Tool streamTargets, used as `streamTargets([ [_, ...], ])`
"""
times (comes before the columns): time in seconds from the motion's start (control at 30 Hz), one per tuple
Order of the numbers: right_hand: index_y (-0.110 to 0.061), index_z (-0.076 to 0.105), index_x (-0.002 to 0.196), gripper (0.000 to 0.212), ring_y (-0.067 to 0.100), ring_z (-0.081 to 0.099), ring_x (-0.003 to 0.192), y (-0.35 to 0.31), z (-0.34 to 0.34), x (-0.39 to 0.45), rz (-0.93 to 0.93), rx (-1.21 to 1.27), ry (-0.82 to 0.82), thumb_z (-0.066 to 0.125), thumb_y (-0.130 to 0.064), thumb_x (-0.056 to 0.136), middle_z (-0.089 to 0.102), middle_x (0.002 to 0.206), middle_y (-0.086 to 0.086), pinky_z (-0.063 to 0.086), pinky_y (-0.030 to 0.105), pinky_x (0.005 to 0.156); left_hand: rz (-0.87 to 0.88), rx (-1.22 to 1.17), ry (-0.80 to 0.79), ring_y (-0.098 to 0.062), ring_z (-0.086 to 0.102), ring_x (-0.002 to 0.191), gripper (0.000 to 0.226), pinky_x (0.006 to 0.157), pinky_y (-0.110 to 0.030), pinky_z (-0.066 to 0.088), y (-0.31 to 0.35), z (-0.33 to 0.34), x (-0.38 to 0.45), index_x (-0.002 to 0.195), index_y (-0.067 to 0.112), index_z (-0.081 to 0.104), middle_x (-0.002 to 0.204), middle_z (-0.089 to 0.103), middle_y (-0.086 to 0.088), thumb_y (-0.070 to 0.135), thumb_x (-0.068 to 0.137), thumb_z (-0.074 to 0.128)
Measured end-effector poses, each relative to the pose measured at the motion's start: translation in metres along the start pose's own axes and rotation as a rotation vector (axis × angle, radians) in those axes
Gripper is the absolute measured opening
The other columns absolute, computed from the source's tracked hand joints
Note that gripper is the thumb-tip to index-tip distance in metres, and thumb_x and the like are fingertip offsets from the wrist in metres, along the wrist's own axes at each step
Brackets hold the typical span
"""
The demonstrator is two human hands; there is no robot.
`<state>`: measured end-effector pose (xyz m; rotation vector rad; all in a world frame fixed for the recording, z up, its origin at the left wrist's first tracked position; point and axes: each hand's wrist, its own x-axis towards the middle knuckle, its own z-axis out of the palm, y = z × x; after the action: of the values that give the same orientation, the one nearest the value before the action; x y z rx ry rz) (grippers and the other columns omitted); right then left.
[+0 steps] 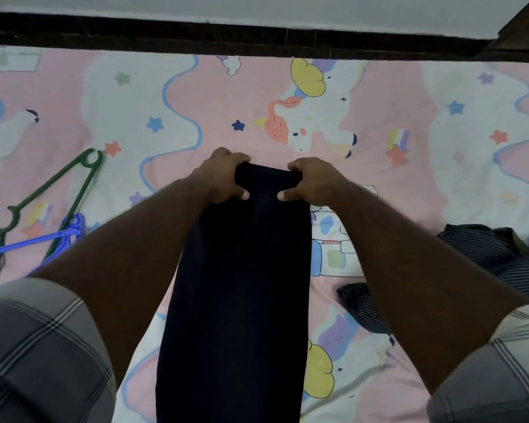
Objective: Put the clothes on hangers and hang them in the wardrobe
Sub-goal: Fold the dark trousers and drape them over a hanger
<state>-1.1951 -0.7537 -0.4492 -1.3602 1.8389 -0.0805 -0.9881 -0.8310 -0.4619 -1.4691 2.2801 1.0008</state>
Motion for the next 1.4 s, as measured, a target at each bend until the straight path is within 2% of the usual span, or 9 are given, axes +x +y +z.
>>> streamTargets([
  [0.1,-0.01,0.039,0.15,0.089,0.03,0.047,0.134,0.0,-0.001,-0.003,0.0,-0.008,-0.001,0.086,-0.033,0.078,0.046,0.151,0.011,0.039,0.039,0.109,0.011,0.002,0.034,-0.032,0.043,0.133,0.092,0.113,-0.041,0.039,0.001,-0.002,-0.005,0.154,0.02,0.034,0.147,0.032,-0.011,0.026,0.078,0.086],
  [0.27,-0.01,0.063,0.117,0.054,0.028,0.061,0.104,-0.006,-0.003,-0.013,-0.032,0.007,0.017,0.089,-0.025,0.072,0.065,0.112,0.009,0.05,0.035,0.088,0.061,0.121,0.021,-0.033,0.049,0.126,0.082,0.104,-0.042,0.043,0.003,-0.011,-0.016,0.148,0.013,0.041,0.138,0.052,-0.017,0.029,0.08,0.083],
  [0.37,-0.012,0.059,0.121,0.049,0.026,0.059,0.102,-0.009,-0.004,-0.029,-0.081,0.01,0.077,0.082,-0.02,0.079,0.063,0.113,0.009,0.049,0.033,0.084,0.11,0.125,0.075,-0.031,0.054,0.117,0.07,0.097,-0.04,0.045,0.006,-0.02,-0.029,0.142,0.014,0.046,0.129,0.06,-0.013,0.028,0.082,0.08],
  [0.67,-0.015,0.052,0.13,0.044,0.029,0.062,0.106,-0.034,-0.008,-0.094,-0.211,-0.068,0.261,0.07,-0.023,0.091,0.066,0.121,0.007,0.049,0.036,0.088,0.189,0.121,0.283,-0.036,0.043,0.13,0.075,0.106,-0.046,0.038,0.017,-0.044,-0.1,0.153,0.013,0.033,0.14,0.054,-0.015,0.029,0.091,0.071],
  [0.8,-0.015,0.054,0.127,0.04,0.028,0.061,0.105,-0.046,-0.003,-0.128,-0.247,-0.075,0.359,0.07,-0.022,0.09,0.067,0.117,0.006,0.052,0.041,0.086,0.231,0.116,0.356,-0.038,0.044,0.126,0.069,0.104,-0.045,0.036,0.02,-0.045,-0.138,0.15,0.009,0.04,0.135,0.056,-0.018,0.024,0.09,0.072],
  [0.97,-0.011,0.057,0.123,0.034,0.031,0.059,0.103,-0.05,0.029,-0.184,-0.308,-0.093,0.446,0.066,-0.015,0.09,0.067,0.113,0.009,0.045,0.035,0.078,0.366,0.195,0.452,-0.041,0.055,0.1,0.052,0.089,-0.048,0.045,0.011,-0.022,-0.197,0.133,0.004,0.055,0.114,0.063,-0.02,0.019,0.087,0.073],
  [1.07,-0.009,0.057,0.129,0.042,0.034,0.058,0.106,-0.051,0.055,-0.225,-0.334,-0.108,0.482,0.068,-0.013,0.088,0.066,0.117,0.012,0.048,0.041,0.085,0.435,0.242,0.518,-0.038,0.056,0.091,0.045,0.08,-0.047,0.048,0.001,-0.002,-0.236,0.126,0.004,0.058,0.107,0.064,-0.018,0.021,0.087,0.071],
  [1.27,-0.007,0.059,0.134,0.054,0.036,0.059,0.11,-0.044,0.13,-0.302,-0.369,-0.141,0.501,0.066,-0.006,0.08,0.066,0.123,0.014,0.049,0.045,0.094,0.488,0.287,0.565,-0.033,0.054,0.083,0.041,0.074,-0.043,0.047,-0.029,0.067,-0.311,0.124,0.008,0.06,0.101,0.062,-0.013,0.034,0.093,0.056],
  [1.4,-0.009,0.062,0.128,0.055,0.034,0.062,0.104,-0.031,0.184,-0.338,-0.364,-0.18,0.472,0.072,-0.003,0.074,0.066,0.117,0.012,0.054,0.044,0.09,0.471,0.327,0.557,-0.032,0.057,0.087,0.049,0.074,-0.041,0.047,-0.046,0.116,-0.35,0.129,0.01,0.06,0.104,0.063,-0.01,0.031,0.085,0.054],
])
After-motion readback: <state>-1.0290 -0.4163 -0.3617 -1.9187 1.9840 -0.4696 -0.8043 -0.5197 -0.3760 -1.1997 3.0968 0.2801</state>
